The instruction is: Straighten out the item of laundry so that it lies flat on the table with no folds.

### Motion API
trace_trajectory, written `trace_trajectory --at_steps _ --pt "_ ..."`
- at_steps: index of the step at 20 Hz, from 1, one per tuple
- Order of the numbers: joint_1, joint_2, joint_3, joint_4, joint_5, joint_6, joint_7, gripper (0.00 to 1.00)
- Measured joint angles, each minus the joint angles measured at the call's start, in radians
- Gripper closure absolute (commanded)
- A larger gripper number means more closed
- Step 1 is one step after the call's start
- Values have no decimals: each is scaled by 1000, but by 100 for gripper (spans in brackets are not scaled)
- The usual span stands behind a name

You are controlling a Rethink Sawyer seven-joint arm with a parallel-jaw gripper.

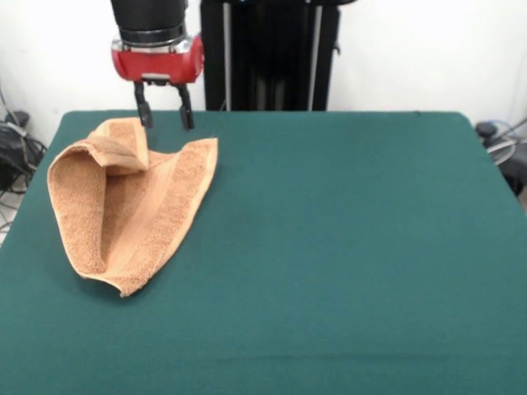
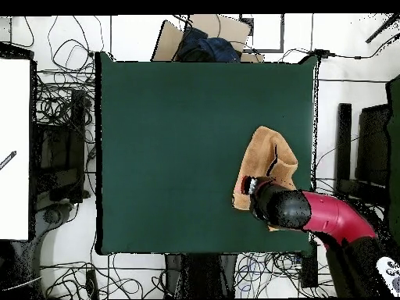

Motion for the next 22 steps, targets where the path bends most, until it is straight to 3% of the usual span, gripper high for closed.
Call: trace_trajectory --at_steps 22 --pt "47 50 -14 7 -94 -63 0 0"
